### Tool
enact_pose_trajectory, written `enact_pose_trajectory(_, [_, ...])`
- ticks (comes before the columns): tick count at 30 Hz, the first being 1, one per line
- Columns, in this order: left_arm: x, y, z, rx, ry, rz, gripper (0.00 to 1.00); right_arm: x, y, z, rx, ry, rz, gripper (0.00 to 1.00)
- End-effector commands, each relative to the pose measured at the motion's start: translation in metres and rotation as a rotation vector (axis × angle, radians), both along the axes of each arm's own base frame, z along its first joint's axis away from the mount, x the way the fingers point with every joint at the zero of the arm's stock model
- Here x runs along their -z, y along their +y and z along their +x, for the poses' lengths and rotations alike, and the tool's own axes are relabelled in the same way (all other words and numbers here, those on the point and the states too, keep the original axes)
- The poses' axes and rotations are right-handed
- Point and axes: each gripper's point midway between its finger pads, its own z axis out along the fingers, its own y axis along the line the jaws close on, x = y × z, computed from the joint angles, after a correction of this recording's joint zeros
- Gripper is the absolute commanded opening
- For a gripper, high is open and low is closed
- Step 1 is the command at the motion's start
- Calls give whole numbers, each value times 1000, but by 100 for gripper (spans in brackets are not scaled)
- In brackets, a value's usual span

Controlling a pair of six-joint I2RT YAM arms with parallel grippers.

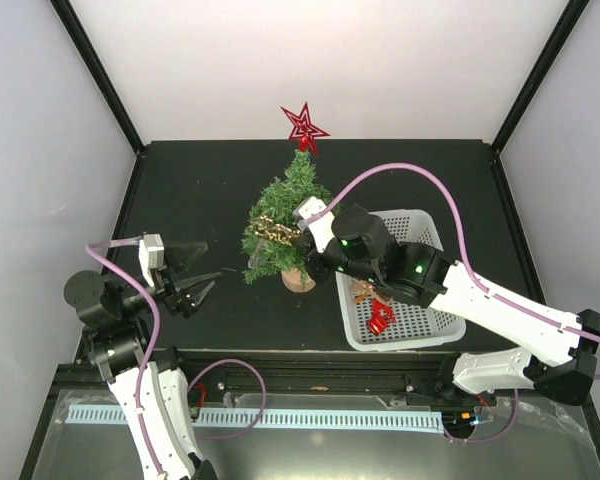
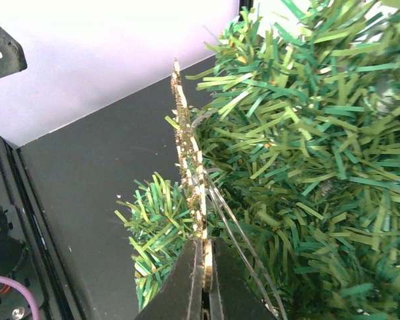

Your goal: Decorate the small christmas tree

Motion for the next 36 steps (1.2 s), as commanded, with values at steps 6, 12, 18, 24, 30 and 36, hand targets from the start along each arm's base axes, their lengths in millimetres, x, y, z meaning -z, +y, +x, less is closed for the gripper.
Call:
enact_pose_trajectory(6, [0, -2, -5, 12, -22, 15, 98, 2, 4, 5, -13, 6, 58, 1])
enact_pose_trajectory(12, [0, -3, -6, 13, -26, 17, 98, 12, 8, 0, -41, 46, 57, 1])
enact_pose_trajectory(18, [0, -3, -7, 17, -27, 18, 98, 20, 10, -3, -50, 77, 55, 8])
enact_pose_trajectory(24, [0, -3, -7, 15, -28, 18, 98, 24, 11, -6, -54, 98, 67, 31])
enact_pose_trajectory(30, [1, -3, -7, 16, -26, 17, 99, 16, 5, -6, -37, 86, 90, 44])
enact_pose_trajectory(36, [1, -3, -7, 17, -28, 18, 98, -1, -2, -7, -26, 64, 130, 40])
